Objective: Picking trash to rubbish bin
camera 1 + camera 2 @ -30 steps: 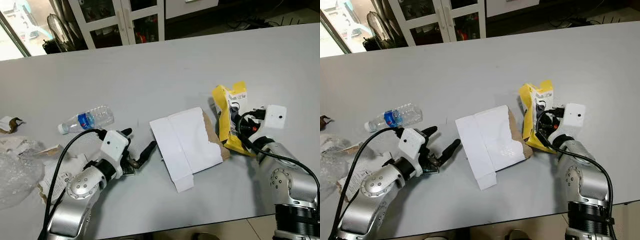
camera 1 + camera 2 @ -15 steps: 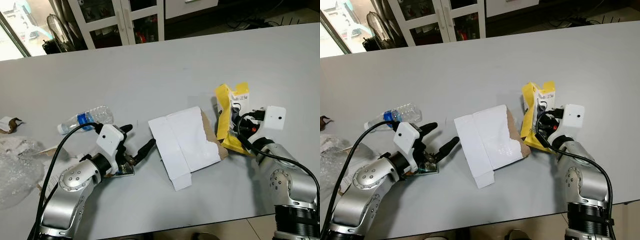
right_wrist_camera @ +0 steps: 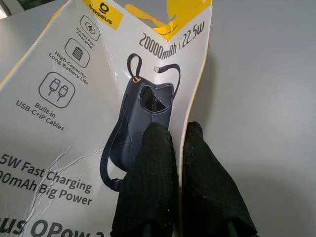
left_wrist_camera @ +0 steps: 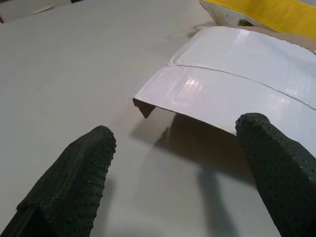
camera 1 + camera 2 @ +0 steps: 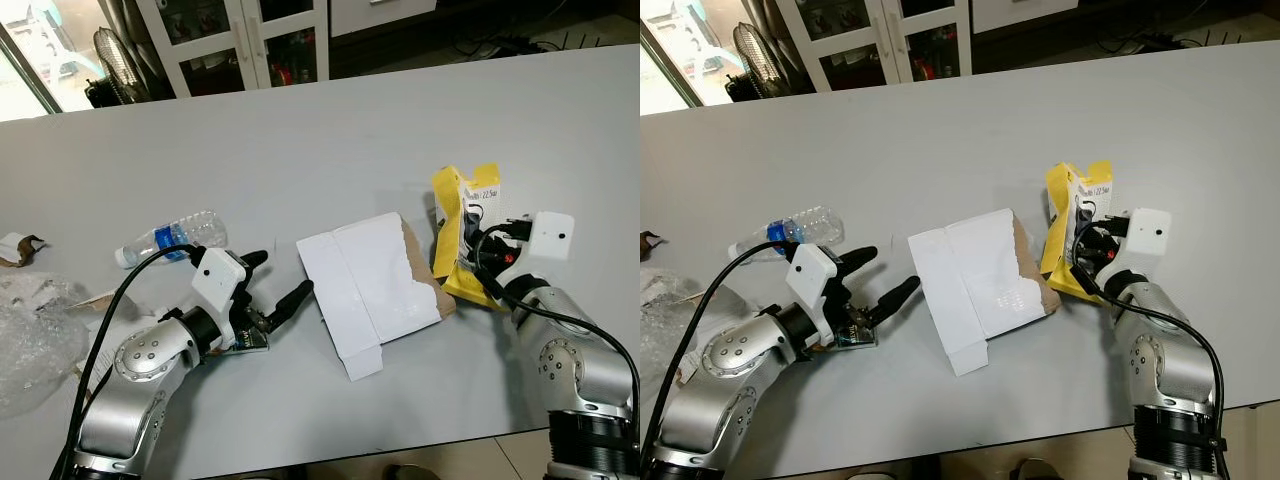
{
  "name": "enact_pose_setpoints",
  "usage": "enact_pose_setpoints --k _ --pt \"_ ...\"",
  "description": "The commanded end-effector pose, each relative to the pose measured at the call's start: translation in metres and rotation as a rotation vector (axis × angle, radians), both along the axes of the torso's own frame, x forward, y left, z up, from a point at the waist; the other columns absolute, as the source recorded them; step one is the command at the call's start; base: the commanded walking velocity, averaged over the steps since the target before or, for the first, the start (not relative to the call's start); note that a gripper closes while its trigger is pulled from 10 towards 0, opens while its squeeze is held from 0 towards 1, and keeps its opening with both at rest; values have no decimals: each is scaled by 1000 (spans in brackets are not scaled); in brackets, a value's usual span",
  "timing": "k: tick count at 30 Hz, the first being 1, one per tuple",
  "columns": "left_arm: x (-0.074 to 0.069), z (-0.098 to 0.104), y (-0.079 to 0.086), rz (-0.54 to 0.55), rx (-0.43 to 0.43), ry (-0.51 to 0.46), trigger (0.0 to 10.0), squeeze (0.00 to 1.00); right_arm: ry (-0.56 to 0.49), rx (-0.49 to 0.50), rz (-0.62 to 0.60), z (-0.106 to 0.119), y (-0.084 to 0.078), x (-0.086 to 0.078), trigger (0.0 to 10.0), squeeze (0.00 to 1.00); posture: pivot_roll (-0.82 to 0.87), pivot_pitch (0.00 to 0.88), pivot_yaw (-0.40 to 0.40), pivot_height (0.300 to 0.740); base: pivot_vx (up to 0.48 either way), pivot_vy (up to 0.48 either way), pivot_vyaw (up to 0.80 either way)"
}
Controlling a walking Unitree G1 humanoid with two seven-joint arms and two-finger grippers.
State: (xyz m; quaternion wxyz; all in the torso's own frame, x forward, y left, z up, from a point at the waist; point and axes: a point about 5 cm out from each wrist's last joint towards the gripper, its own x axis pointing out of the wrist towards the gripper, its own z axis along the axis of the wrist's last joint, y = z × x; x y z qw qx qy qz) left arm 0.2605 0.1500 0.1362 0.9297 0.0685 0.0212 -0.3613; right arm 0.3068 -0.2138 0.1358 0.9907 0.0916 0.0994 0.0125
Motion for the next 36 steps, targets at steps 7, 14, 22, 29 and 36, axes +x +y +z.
enact_pose_setpoints --k 7,14,22,29,36 --pt "0 8 7 -77 47 -9 10000 0 162 7 -23 -34 -3 -10 0 0 -14 184 104 740 0 0 0" --pt "8 16 5 -57 32 -42 10000 0 51 7 -56 -12 -5 -3 0 0 -17 181 104 740 0 0 0" --pt "14 22 0 -16 1 -83 10000 0 -156 -71 -95 30 -4 4 0 0 -26 169 101 740 0 0 0" --pt "17 27 -4 -9 -17 -100 10000 0 -313 -144 -150 64 -3 2 0 0 -31 163 94 740 0 0 0" --pt "28 33 -5 88 -25 -152 10000 0 -432 -198 -197 91 -1 -1 0 0 -40 147 85 740 0 0 0"
